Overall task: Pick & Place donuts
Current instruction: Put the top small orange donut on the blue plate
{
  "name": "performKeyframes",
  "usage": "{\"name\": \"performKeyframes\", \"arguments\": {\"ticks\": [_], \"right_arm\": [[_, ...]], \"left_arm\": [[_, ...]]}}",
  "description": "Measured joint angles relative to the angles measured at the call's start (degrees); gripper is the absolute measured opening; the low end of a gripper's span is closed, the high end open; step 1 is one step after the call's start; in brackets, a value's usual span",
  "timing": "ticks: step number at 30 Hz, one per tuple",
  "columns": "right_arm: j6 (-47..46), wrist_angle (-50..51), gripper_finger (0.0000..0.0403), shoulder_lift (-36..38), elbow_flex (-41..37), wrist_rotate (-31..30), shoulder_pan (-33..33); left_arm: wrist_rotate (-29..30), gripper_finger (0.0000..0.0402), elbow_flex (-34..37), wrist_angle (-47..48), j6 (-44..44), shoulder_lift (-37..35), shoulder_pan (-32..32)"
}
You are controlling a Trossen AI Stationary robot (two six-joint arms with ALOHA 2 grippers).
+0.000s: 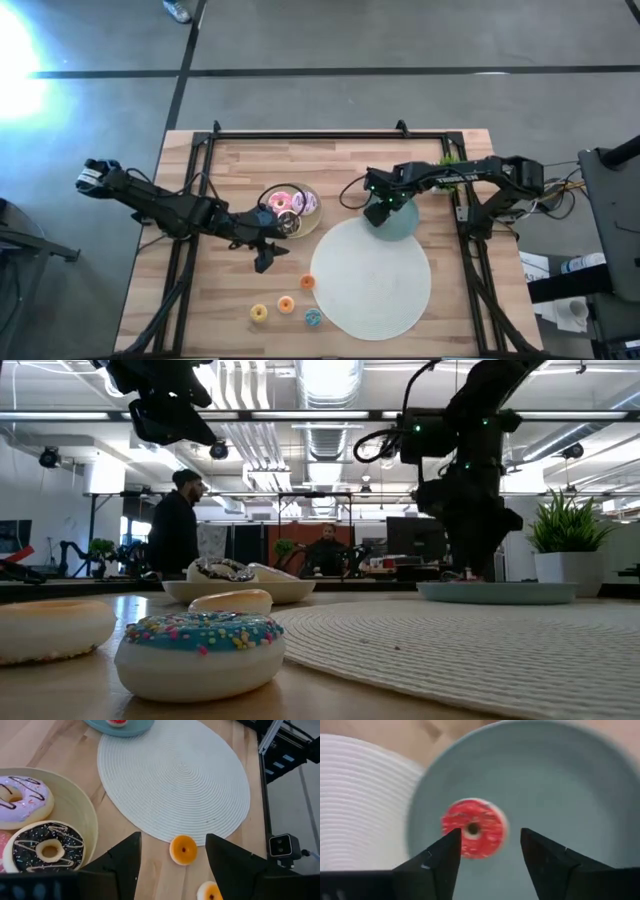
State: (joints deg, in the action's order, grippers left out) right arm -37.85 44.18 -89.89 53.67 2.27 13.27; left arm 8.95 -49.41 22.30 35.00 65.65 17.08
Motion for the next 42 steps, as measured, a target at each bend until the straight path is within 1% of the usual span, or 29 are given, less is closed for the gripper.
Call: {"name": "performKeyframes", "arguments": {"ticks": [3,4,8,11,12,13,16,18,20,23,25,28,31,33,35,37,40,42], "right_arm": [[6.0,2.3,0.0203,1.5,1.5,-6.8,-3.6],[9.3,2.3,0.0203,2.1,1.9,-7.8,-5.2],[22.1,-2.0,0.0203,3.1,4.6,-7.3,-13.8],[29.4,-7.9,0.0203,1.8,6.4,-7.0,-20.4],[29.1,-10.2,0.0203,1.1,7.0,-6.8,-21.9],[26.9,-12.0,0.0203,0.1,7.8,-6.2,-22.8],[15.2,-17.9,0.0203,-3.7,10.7,0.1,-22.3],[14.0,-20.2,0.0203,-6.8,13.2,3.1,-22.1],[19.3,-20.9,0.0203,-10.2,16.9,2.3,-23.6],[30.5,-18.5,0.0199,-15.1,23.5,-0.4,-26.3],[36.6,-15.3,0.0194,-18.4,27.7,-2.8,-27.4],[45.6,-14.1,0.0187,-22.3,32.5,-6.3,-28.4],[53.6,-14.9,0.018,-25.5,35.8,-7.2,-30.4],[55.6,-15.0,0.0177,-27.6,36.8,-6.8,-31.8],[55.8,-15.1,0.0174,-29.6,37.1,-6.5,-32.9],[55.1,-15.9,0.0173,-30.7,37.1,-6.8,-33.9],[54.5,-19.6,0.0173,-31.7,37.1,-7.4,-35.3],[54.5,-21.9,0.0173,-32.3,37.1,-8.4,-36.1]], "left_arm": [[-0.1,0.0195,0.0,0.9,0.0,0.0,0.0],[-0.1,0.0195,0.0,1.2,0.0,0.0,0.1],[-0.4,0.0195,0.0,2.5,-2.6,0.0,1.0],[-0.4,0.0195,0.0,4.2,-6.2,0.2,2.1],[-0.4,0.0195,0.0,4.6,-6.9,0.4,2.4],[-0.4,0.0195,0.0,4.9,-7.0,0.6,2.6],[-0.7,0.0195,0.0,4.5,-6.3,1.6,3.1],[-0.9,0.0195,0.0,3.9,-6.0,2.7,3.7],[-0.9,0.0195,0.0,4.2,-6.9,4.3,5.1],[-0.9,0.0195,0.0,5.2,-8.0,6.7,7.1],[-0.9,0.0195,0.1,6.5,-6.5,7.8,8.3],[0.1,0.0195,0.1,8.0,-1.7,8.2,9.9],[1.7,0.0195,0.1,8.2,2.5,7.5,11.6],[3.3,0.0195,0.1,8.5,4.5,6.5,12.9],[5.9,0.0195,0.0,9.9,6.6,5.3,14.4],[9.9,0.0195,0.0,11.8,9.0,3.8,16.1],[14.7,0.0195,0.1,14.4,13.0,1.8,18.7],[17.0,0.0195,0.0,14.5,14.8,0.9,19.8]]}}
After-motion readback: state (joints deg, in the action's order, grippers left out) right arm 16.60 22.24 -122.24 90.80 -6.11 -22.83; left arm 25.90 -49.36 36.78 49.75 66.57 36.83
